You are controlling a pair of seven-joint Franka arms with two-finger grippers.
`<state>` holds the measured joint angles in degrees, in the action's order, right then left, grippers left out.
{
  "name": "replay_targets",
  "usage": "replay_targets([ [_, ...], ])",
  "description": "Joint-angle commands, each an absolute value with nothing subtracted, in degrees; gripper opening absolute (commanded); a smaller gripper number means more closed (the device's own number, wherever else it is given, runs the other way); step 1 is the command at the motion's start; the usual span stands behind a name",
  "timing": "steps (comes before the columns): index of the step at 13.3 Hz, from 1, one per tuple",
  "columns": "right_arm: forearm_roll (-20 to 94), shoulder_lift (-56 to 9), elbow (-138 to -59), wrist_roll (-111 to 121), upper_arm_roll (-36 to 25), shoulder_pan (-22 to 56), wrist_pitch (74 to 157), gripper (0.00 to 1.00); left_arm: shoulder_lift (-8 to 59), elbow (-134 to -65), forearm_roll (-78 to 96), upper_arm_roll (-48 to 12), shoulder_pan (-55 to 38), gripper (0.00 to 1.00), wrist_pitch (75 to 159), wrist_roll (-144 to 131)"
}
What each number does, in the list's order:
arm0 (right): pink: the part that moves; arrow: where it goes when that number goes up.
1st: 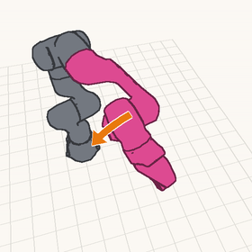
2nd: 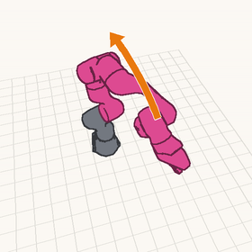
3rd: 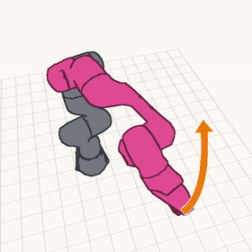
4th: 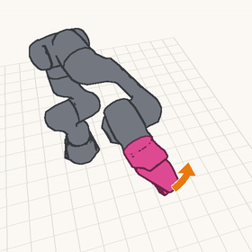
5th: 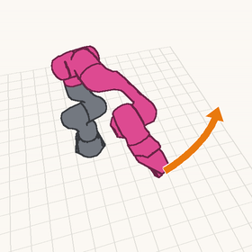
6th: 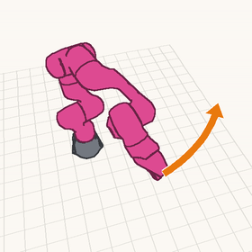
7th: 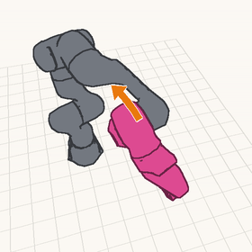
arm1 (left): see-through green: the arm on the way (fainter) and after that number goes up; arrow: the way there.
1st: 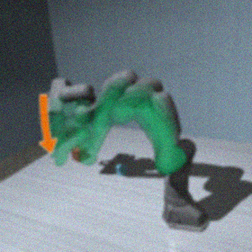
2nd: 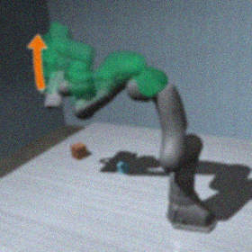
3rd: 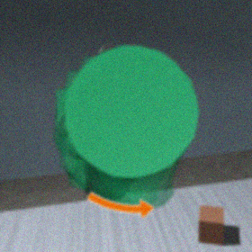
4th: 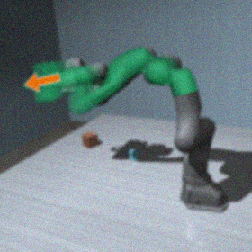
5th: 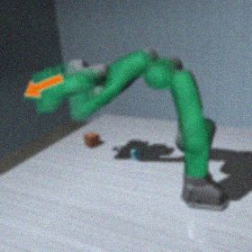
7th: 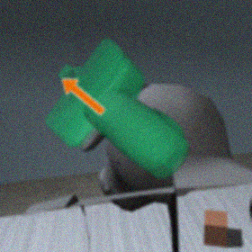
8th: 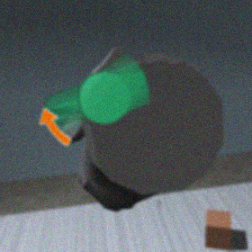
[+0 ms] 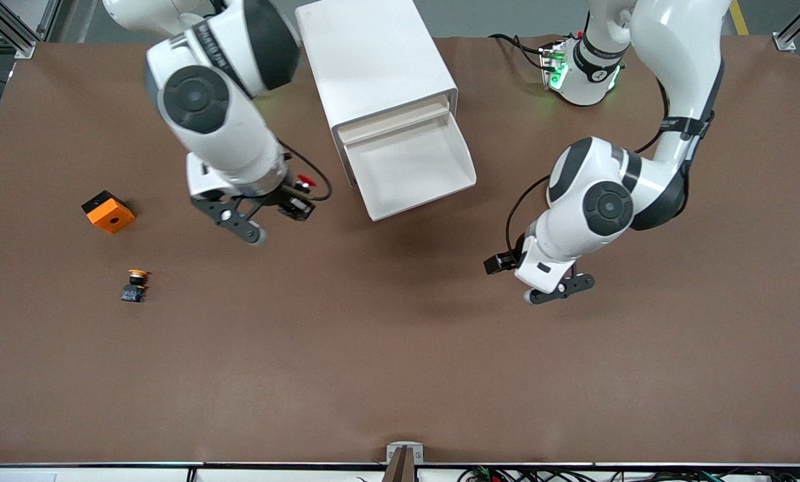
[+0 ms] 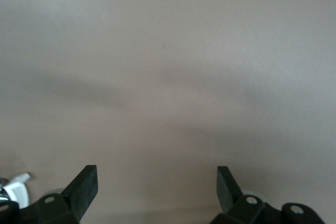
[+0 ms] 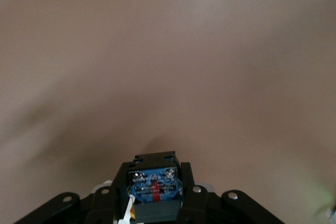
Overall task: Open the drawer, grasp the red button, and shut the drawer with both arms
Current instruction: 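Lift the red button out with the right gripper while the left gripper returns, then push the drawer shut with the left gripper while the right gripper lowers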
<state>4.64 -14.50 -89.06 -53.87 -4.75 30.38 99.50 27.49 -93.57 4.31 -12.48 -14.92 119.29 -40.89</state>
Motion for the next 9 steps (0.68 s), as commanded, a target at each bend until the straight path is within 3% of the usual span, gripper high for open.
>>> replay_targets([
  [1, 2.4, -5.8, -105.1, -41.4, -3.6, 24.1, 107.8, 0.0, 29.4, -91.6, 4.3, -12.3, -18.2, 1.0, 119.4, -45.0],
  [9, -1.5, -10.0, -116.3, -22.1, -3.6, 11.7, 129.2, 0.0, 30.6, -92.0, 4.2, -12.3, -25.4, 1.0, 119.8, -51.1],
])
